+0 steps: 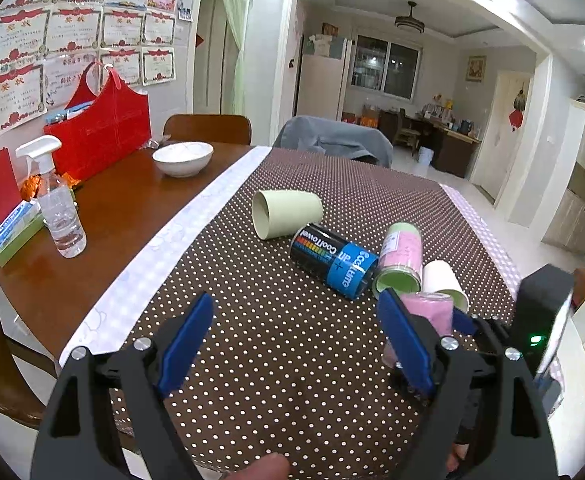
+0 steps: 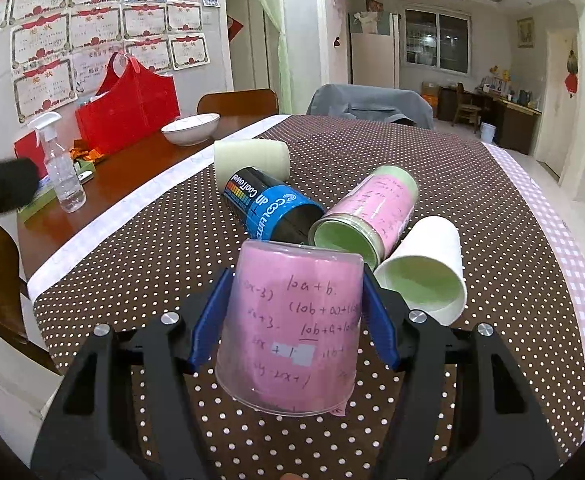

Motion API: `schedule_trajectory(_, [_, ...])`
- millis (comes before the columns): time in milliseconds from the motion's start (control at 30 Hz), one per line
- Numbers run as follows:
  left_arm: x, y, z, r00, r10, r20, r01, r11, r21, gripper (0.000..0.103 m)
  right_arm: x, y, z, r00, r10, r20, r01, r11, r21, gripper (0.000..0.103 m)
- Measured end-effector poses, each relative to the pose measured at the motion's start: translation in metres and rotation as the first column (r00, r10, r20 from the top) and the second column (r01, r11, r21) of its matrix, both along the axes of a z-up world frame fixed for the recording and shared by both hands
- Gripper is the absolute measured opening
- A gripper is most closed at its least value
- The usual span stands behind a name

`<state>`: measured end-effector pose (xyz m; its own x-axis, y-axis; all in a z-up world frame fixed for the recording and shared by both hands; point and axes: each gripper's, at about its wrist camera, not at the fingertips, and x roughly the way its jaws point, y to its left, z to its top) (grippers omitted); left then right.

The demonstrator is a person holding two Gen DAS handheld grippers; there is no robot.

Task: Flip cup upside down
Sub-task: 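Lift the pink cup with the right gripper and turn it rim-down, then set the pink cup rim-down on the tablecloth and open the right gripper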

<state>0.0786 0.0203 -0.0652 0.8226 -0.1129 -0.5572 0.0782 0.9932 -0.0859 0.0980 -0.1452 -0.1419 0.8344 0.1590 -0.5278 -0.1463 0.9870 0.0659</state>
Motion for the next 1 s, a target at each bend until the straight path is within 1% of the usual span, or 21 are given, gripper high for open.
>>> schedule_trajectory(167, [-0.004,0.001,0.004,1.000,0.000,0.015,0.000,1.000,0.004,0.083,0.005,0.002,-0.011,0.999,0.001,-0.043,-0.001,1.000,-0.006,0.062])
schedule_trajectory(533, [-0.013,-0.008,0.011,0.999,-0.018,0.039,0.017,1.000,0.022,0.083,-0.018,0.000,-0.018,0.999,0.026,-0.048,-0.027,1.000,-0.012,0.063])
schedule_trajectory(600, [-0.014,-0.010,0.012,0.999,-0.020,0.042,0.019,0.999,0.026,0.083,-0.021,-0.001,-0.017,0.998,0.029,-0.054,-0.029,1.000,-0.006,0.071])
schedule_trajectory(633, [-0.015,-0.011,0.013,0.999,-0.022,0.043,0.021,0.999,0.028,0.083,-0.025,-0.002,-0.015,0.998,0.032,-0.054,-0.032,0.999,0.002,0.072])
schedule_trajectory(667, [-0.016,-0.012,0.014,0.999,-0.024,0.046,0.022,0.999,0.029,0.083,-0.028,-0.003,-0.012,0.998,0.037,-0.048,-0.036,0.999,0.011,0.080])
schedule_trajectory(700, [-0.016,-0.013,0.014,0.999,-0.025,0.048,0.024,0.999,0.030,0.083,-0.030,-0.005,-0.008,0.998,0.040,-0.039,-0.039,0.999,0.021,0.093])
schedule_trajectory(733, [-0.017,-0.014,0.014,0.998,-0.027,0.049,0.026,0.999,0.032,0.083,-0.032,-0.007,-0.005,0.999,0.040,-0.030,-0.039,0.999,0.030,0.097])
schedule_trajectory(833, [-0.021,-0.018,0.017,0.998,-0.036,0.058,0.033,0.999,0.037,0.083,-0.035,-0.018,0.009,1.000,0.019,-0.021,-0.018,0.998,0.067,0.097])
schedule_trajectory(900, [-0.025,-0.020,0.019,0.997,-0.040,0.068,0.037,0.998,0.041,0.083,-0.037,-0.028,0.019,1.000,0.013,-0.021,-0.010,0.993,0.119,0.097])
schedule_trajectory(1000, [-0.030,-0.025,0.023,0.996,-0.048,0.080,0.044,0.998,0.055,0.083,-0.044,-0.040,0.037,1.000,-0.001,-0.005,0.001,0.986,0.169,0.097])
